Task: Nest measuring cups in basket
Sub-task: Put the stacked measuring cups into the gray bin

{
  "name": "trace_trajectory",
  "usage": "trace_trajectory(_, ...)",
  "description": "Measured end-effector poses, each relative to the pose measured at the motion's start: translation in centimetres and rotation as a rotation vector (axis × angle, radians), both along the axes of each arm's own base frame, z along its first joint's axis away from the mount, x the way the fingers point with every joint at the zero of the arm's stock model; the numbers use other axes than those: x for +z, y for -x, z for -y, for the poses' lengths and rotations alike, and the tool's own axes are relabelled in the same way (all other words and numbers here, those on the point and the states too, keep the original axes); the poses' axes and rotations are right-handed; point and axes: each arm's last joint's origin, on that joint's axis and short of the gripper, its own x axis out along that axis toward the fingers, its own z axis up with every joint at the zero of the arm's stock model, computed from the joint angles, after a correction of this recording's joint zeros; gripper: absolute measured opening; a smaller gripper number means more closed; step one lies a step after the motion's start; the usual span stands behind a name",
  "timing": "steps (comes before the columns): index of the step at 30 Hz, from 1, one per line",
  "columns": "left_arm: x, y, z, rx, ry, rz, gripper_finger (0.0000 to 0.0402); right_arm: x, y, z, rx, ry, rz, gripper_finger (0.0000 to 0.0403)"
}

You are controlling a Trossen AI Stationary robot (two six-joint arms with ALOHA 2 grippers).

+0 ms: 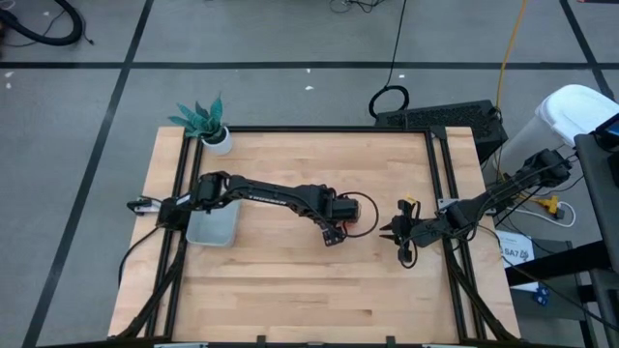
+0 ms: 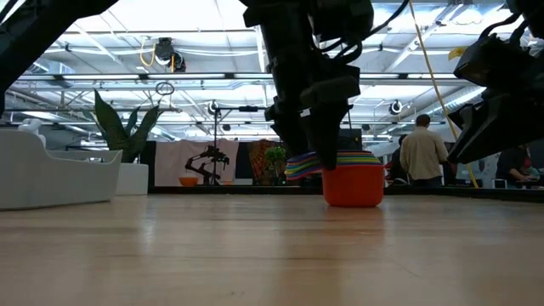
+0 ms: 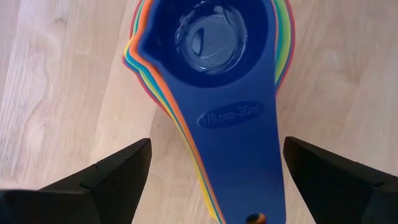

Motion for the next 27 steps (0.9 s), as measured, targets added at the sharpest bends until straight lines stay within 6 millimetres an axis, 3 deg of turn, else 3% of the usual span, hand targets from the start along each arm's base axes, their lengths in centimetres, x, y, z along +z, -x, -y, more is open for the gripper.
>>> trace_trajectory(7,-0.6,0.2,-0.2,0.004,0.0,-0.016,0.0367,0.0,0.0,0.0,0.0,0.0,0.0,0.0084)
trace_trajectory(14,-2.7,0.7,-0.5,0.015,0.009,-0.047,0.0367,0.0,0.0,0.0,-0.007,-0.009,0.001,0.0084)
trace_trajectory(27,-2.7,0.4,-0.5,0.011,0.0,-0.009,0.0367,0.0,0.0,0.0,-0.011,-0.014,0.001,0.0084)
